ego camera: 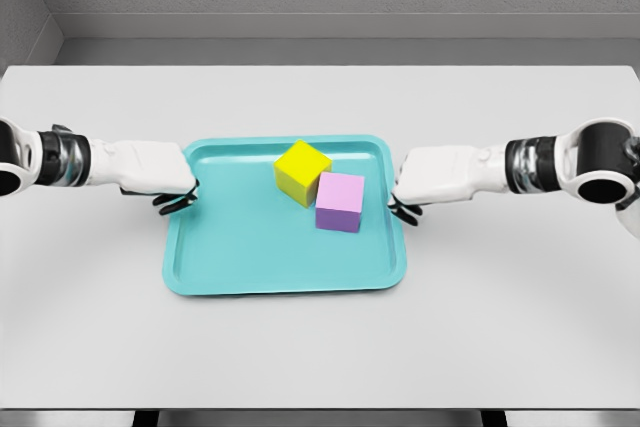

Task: Push two cubes

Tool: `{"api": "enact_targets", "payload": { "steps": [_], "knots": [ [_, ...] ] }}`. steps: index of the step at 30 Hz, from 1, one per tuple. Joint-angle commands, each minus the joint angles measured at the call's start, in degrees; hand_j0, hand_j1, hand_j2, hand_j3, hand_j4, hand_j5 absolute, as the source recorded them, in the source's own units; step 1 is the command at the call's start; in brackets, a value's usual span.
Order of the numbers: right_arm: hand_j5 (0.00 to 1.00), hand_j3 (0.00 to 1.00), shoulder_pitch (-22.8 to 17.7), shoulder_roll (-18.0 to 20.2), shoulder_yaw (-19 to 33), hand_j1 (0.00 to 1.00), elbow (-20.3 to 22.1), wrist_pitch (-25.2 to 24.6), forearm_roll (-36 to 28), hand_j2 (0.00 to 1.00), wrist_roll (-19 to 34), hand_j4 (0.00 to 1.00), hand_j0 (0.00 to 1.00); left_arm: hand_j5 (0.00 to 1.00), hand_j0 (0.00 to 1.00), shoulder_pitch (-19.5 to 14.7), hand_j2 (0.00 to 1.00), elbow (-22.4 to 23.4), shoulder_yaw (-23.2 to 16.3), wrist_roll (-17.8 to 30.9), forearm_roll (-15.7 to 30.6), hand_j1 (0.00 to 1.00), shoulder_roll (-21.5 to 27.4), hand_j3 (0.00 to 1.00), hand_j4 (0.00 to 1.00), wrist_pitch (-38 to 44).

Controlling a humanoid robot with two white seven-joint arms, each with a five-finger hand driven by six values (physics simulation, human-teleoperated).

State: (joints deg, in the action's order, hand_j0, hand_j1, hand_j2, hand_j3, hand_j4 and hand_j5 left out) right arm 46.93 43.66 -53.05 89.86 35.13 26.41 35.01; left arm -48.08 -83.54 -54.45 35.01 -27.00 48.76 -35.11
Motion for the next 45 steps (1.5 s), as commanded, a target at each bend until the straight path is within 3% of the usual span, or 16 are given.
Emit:
{"api": "enact_targets", "payload": {
  "steps": [1, 8, 11, 14, 16, 17, 28, 31, 36, 45],
  "knots": [
    [0.25, 0.25, 0.0, -1.1, -1.3, 0.25, -0.4, -0.1, -0.2, 0.25, 0.0, 0.25, 0.25, 0.0, 0.0, -0.1, 0.0, 0.1, 0.1, 0.0, 0.3, 0.0, 0.5, 0.0, 0.0, 0.1],
    [0.26, 0.26, 0.0, -1.2, -2.5, 0.26, 0.0, -0.1, 0.0, 0.26, 0.0, 0.26, 0.26, 0.0, 0.0, -0.1, 0.0, -0.3, 0.6, 0.0, 1.0, 0.0, 2.2, 0.0, 0.0, 0.1],
    [0.26, 0.26, 0.0, -1.0, -2.6, 0.26, 1.2, -0.1, 0.0, 0.26, 0.0, 0.26, 0.26, 0.0, 0.0, -0.4, 0.0, -0.3, 0.6, 0.0, 6.1, 0.0, 5.5, 0.0, 0.0, 0.1],
    [0.26, 0.26, -0.1, -0.7, -2.6, 0.26, 5.0, -0.1, 0.0, 0.26, 0.0, 0.26, 0.26, 0.0, 0.0, -0.4, 0.0, -0.5, 0.6, 0.0, 9.1, 0.0, 7.1, 0.0, 0.0, 0.1],
    [0.27, 0.27, -0.1, -0.7, -3.0, 0.27, 5.5, -0.1, 0.0, 0.27, 0.0, 0.27, 0.27, 0.0, 0.0, -0.1, 0.0, -1.5, 0.6, 0.0, 16.6, 0.0, 13.0, 0.0, 0.0, 0.1],
    [0.27, 0.27, 0.0, -0.7, -3.1, 0.27, 5.9, -0.1, 0.0, 0.27, 0.0, 0.27, 0.27, 0.0, 0.0, 0.2, 0.0, -1.5, 0.6, 0.0, 18.0, 0.0, 14.5, 0.0, 0.0, 0.1],
    [0.27, 0.27, 0.1, -0.9, -5.4, 0.27, 7.4, -0.1, 0.0, 0.27, 0.0, 0.27, 0.27, 0.0, 0.0, 0.4, 0.0, -0.8, 0.6, 0.0, 19.4, 0.0, 15.4, 0.0, 0.0, 0.1],
    [0.27, 0.27, 0.1, -1.2, -5.4, 0.27, 6.0, -0.1, -0.1, 0.27, 0.0, 0.27, 0.27, 0.0, 0.0, 0.3, 0.0, -0.2, 0.6, 0.0, 19.4, 0.0, 15.4, 0.0, 0.0, 0.1],
    [0.26, 0.26, 0.9, -2.4, -5.2, 0.26, 0.1, -0.1, -0.1, 0.26, 0.0, 0.26, 0.26, 0.0, 0.0, 0.3, 0.0, 1.2, 0.6, 0.0, 19.3, 0.0, 15.3, 0.0, 0.0, 0.1],
    [0.26, 0.26, 1.1, -4.3, -7.1, 0.26, -0.1, -0.1, 0.0, 0.26, 0.0, 0.26, 0.26, 0.0, 0.0, 0.1, 0.0, 1.7, 0.6, 0.0, 19.3, 0.0, 15.1, 0.0, 0.0, 0.1]
  ]
}}
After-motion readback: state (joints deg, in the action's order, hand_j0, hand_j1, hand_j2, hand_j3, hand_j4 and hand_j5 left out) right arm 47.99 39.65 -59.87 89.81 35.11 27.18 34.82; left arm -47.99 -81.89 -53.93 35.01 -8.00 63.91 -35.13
